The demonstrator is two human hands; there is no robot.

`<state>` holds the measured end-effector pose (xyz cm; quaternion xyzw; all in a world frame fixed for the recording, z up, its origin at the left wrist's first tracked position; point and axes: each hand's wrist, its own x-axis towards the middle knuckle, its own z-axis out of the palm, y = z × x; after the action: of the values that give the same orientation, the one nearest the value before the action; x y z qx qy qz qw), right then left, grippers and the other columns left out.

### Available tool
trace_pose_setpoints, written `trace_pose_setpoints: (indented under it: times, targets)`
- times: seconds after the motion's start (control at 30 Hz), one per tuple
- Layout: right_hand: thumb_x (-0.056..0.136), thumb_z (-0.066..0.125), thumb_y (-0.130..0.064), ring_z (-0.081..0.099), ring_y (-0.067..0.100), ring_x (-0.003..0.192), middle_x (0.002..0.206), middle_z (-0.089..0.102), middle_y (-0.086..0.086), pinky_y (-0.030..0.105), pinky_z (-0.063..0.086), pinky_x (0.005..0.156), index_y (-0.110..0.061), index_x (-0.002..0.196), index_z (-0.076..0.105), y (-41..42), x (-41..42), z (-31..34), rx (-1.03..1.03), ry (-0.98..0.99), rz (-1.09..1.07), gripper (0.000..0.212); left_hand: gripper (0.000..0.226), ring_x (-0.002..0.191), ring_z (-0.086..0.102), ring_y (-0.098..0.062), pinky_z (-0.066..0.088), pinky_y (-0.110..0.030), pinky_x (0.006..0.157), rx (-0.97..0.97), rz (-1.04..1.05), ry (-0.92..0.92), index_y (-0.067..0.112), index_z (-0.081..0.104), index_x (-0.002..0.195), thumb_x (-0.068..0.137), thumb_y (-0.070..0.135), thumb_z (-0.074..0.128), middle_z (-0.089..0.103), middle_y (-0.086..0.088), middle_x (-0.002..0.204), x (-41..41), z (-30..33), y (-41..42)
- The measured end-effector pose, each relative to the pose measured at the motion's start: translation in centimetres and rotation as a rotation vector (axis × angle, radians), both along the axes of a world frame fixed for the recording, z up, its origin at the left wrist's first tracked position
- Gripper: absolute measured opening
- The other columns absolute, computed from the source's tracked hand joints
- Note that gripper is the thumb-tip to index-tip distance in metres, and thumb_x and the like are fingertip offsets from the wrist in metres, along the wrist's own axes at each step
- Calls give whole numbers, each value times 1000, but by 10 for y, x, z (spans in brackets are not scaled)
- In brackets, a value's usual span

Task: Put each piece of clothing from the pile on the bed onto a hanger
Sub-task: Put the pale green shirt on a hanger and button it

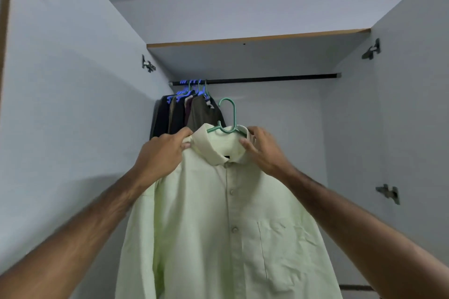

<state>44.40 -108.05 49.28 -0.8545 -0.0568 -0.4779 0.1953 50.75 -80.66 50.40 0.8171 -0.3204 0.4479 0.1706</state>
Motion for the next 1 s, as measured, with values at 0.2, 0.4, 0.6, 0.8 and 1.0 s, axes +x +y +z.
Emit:
trace_pose_setpoints:
  times: [0.2, 0.4, 0.6, 0.8, 1.0]
  targets:
    - [88, 40, -72, 39, 20, 131, 147, 43, -5, 48, 33, 108, -35, 149, 33, -52, 134, 21, -18, -14, -29, 73, 13, 69, 53, -29, 42, -38, 61, -1, 76, -107, 23, 46, 102, 103, 35, 45, 61, -1, 80, 124, 43, -65]
    - [79, 48, -79, 37, 25, 137, 153, 38, -4, 53, 35, 110, -35, 151, 25, -113, 264, 68, 41, -5, -28, 88, 11, 75, 59, -32, 41, -38, 62, 33, 105, -232, 20, 47, 104, 102, 30, 51, 66, -5, 91, 238, 106, -136]
    - [77, 56, -75, 37, 28, 140, 155, 35, 0, 54, 37, 111, -32, 154, 21, -166, 375, 101, 56, 39, 70, 95, 10, 93, 64, -33, 44, -38, 70, 49, 138, -253, 25, 55, 105, 97, 25, 60, 67, -4, 101, 329, 148, -197]
    - [93, 65, -48, 22, 31, 147, 164, 14, 7, 48, 27, 119, -17, 160, 10, -209, 456, 116, -143, 93, 141, 91, 14, 95, 64, -33, 40, -35, 67, 104, 446, -379, 20, 63, 106, 94, 21, 56, 68, -7, 102, 382, 178, -248]
    - [94, 65, -45, 19, 32, 149, 166, 13, 8, 43, 23, 121, -16, 160, 8, -238, 529, 145, -198, 68, 281, 92, 17, 95, 66, -30, 43, -34, 69, 161, 675, -376, 19, 66, 104, 92, 17, 55, 69, -6, 105, 430, 212, -289]
